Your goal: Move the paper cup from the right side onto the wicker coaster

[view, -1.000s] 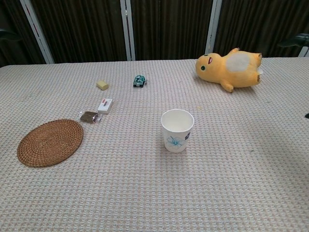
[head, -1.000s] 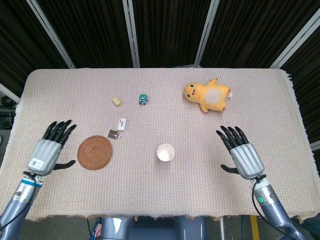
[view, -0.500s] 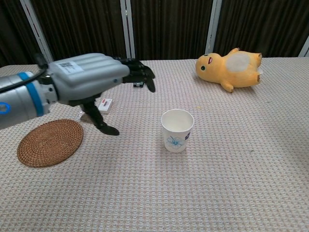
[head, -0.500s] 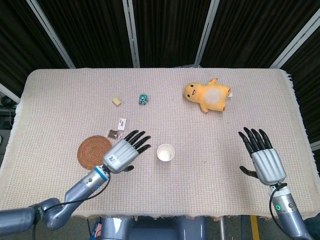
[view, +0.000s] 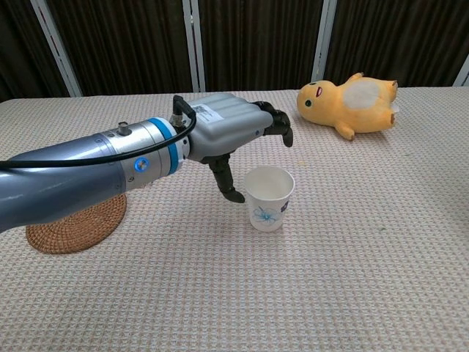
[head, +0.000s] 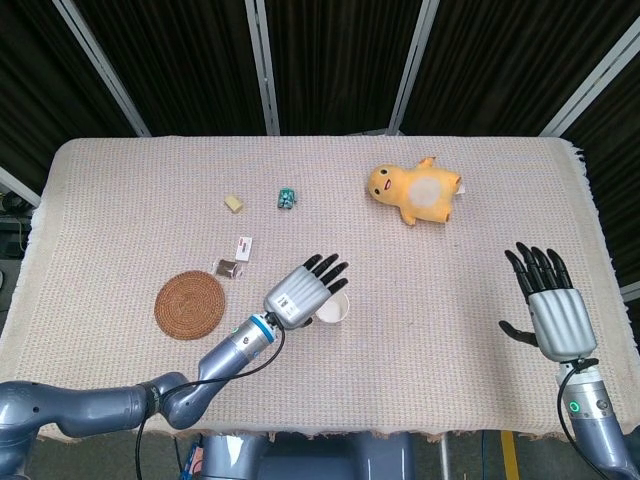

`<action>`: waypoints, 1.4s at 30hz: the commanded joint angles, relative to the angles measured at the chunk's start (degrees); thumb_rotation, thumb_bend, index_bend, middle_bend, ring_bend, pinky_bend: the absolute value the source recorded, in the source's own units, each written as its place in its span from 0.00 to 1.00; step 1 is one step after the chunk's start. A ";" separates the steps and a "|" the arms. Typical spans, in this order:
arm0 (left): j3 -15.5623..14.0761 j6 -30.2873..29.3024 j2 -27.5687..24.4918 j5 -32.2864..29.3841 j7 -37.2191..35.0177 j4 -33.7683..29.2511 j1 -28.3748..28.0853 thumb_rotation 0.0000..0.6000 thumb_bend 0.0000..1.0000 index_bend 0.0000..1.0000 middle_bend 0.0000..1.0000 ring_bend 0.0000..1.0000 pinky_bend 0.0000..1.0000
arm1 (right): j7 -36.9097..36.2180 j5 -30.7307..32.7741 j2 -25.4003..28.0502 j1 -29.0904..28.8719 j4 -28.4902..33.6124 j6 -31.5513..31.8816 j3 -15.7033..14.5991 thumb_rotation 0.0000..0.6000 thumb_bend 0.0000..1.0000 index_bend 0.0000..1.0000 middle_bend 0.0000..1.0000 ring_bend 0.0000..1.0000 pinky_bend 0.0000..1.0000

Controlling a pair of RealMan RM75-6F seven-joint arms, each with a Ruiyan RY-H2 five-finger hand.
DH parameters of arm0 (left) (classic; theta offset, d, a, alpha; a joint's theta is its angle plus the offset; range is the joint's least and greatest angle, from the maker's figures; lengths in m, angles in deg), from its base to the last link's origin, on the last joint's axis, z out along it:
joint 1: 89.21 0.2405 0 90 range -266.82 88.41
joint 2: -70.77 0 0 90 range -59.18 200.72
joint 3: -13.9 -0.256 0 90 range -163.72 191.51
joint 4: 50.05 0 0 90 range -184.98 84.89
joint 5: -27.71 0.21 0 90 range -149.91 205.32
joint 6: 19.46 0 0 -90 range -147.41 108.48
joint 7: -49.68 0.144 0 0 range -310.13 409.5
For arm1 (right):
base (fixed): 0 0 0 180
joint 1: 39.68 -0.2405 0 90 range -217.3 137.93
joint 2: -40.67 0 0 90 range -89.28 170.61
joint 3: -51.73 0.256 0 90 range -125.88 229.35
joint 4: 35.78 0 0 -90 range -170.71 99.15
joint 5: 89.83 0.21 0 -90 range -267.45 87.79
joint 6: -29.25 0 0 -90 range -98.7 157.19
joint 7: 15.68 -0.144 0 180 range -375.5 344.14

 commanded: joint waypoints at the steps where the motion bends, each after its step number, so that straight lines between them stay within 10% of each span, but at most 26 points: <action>1: 0.25 1.21 1.38 -1.94 -0.57 1.44 -1.40 1.00 0.00 0.22 0.10 0.10 0.21 | 0.07 0.15 0.00 0.06 -0.14 -0.01 0.15 1.00 0.00 0.00 0.00 0.00 0.00; 12: -0.32 0.99 4.44 -7.02 0.77 4.35 -4.55 1.00 0.02 0.42 0.40 0.32 0.42 | 0.22 0.77 -0.39 0.23 -1.21 0.27 1.14 1.00 0.00 0.00 0.00 0.00 0.00; 24: -0.09 -3.29 1.82 -9.55 1.75 0.13 -5.13 1.00 0.03 0.44 0.43 0.34 0.43 | -0.49 0.55 -0.04 0.37 -1.18 0.26 1.54 1.00 0.00 0.00 0.00 0.00 0.00; 33: -1.78 -9.90 -13.46 -11.49 5.05 -13.79 0.12 1.00 0.03 0.45 0.43 0.34 0.43 | -0.38 -1.09 0.27 0.65 -0.03 0.83 1.06 1.00 0.00 0.00 0.00 0.00 0.00; 42: -9.85 -12.02 -28.85 -8.53 -6.40 -19.74 10.65 1.00 0.03 0.45 0.42 0.34 0.44 | 0.31 -2.21 0.12 0.79 0.92 0.81 0.48 1.00 0.00 0.00 0.00 0.00 0.00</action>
